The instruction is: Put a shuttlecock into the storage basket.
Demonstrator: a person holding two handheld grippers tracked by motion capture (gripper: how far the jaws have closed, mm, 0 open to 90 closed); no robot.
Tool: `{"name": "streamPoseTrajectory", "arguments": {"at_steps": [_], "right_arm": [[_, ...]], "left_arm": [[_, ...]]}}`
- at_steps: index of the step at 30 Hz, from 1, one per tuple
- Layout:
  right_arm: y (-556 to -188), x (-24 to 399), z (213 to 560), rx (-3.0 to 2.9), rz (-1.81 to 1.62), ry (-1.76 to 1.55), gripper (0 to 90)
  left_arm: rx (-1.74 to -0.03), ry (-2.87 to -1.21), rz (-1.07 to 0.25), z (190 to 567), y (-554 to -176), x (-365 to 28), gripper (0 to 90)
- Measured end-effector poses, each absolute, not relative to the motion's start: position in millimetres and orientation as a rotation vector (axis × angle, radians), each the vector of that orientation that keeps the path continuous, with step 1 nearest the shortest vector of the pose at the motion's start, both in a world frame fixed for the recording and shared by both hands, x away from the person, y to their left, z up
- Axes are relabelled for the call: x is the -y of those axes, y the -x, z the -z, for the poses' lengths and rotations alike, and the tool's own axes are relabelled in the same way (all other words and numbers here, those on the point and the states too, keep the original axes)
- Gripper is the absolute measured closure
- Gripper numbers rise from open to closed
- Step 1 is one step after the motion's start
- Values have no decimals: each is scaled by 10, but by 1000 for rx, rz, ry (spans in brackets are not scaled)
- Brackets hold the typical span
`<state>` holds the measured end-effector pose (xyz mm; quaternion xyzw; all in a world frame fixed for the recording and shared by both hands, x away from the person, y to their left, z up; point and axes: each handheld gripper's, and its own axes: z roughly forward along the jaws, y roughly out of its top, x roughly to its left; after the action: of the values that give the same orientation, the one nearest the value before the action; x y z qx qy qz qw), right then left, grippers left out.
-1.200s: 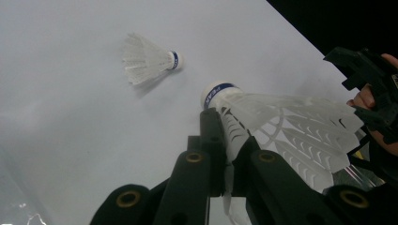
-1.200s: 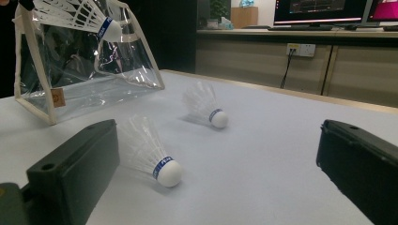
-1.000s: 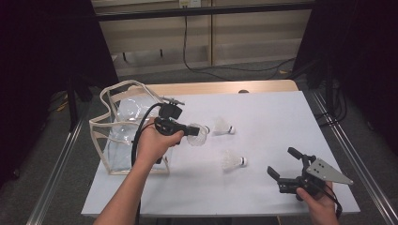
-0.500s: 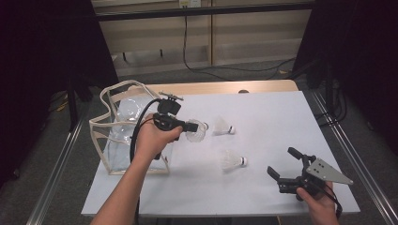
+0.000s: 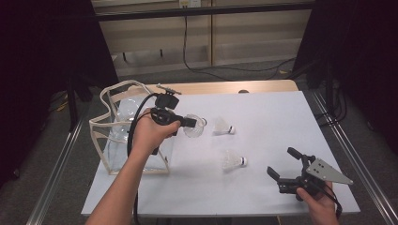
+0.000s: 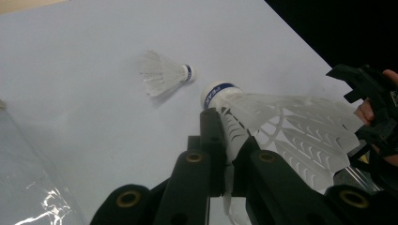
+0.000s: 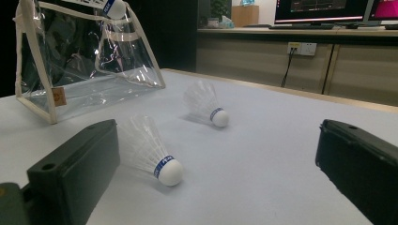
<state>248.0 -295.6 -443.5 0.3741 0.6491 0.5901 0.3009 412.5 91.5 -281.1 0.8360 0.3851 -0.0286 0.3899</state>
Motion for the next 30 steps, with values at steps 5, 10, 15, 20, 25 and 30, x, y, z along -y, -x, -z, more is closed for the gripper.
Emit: {"name": "streamPoseTrajectory", "arguments": {"at_steps": [5,10,15,20,25,30], "right_arm": [[-2480,2955,4436,-1721,-1565,-994,0],[-2479,2956,4436,-1722,-1565,-994,0],[-2478,2957,4435,-1721,-1566,-993,0],[-2477,2958,4434,-1722,-1566,-993,0],[-2477,2959,4433,-1722,-1566,-990,0],[-2478,2958,4433,-1720,-1569,-989,0]], "left_arm": [[-975,-2127,78,2762,-4137,-922,892],[-974,-2126,88,2723,-4154,-934,892],[-978,-2121,83,2684,-4174,-950,891],[-983,-2110,75,2629,-4201,-982,892],[-994,-2107,69,2602,-4220,-1006,892],[-998,-2104,71,2570,-4239,-1024,892]]}}
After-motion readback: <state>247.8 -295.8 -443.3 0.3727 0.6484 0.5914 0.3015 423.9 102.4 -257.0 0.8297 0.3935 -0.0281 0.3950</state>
